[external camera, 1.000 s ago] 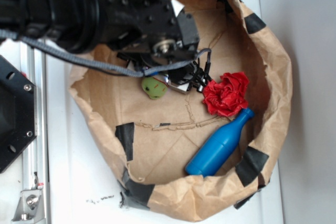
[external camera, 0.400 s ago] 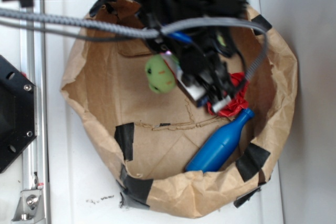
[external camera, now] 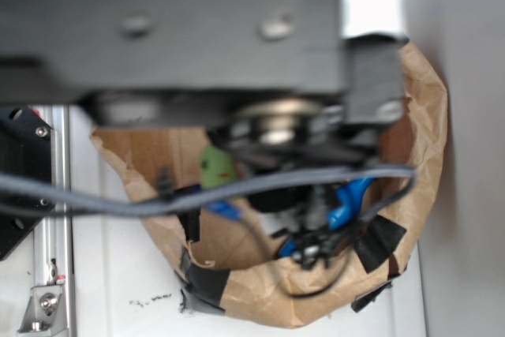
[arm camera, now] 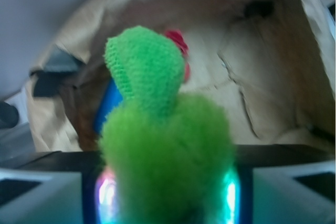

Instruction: Grab the green animal.

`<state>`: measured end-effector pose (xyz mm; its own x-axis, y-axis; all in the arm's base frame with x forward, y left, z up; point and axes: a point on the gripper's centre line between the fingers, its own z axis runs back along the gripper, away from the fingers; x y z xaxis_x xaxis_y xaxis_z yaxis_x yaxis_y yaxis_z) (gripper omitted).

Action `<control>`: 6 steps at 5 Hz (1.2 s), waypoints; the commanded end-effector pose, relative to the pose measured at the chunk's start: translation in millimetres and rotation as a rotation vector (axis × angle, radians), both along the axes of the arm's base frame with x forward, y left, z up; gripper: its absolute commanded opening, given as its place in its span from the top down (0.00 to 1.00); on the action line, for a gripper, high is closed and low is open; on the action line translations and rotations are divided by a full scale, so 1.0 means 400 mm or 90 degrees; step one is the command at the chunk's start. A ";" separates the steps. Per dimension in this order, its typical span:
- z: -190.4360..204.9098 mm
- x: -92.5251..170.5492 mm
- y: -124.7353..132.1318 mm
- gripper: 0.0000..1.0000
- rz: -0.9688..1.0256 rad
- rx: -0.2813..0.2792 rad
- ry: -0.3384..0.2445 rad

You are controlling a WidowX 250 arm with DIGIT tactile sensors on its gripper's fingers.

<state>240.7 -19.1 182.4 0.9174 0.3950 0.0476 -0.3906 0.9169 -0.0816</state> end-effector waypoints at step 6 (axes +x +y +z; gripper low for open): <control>0.000 -0.008 0.088 1.00 0.137 -0.013 -0.088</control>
<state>243.0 4.4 172.5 0.8016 0.5840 0.1276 -0.5677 0.8106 -0.1435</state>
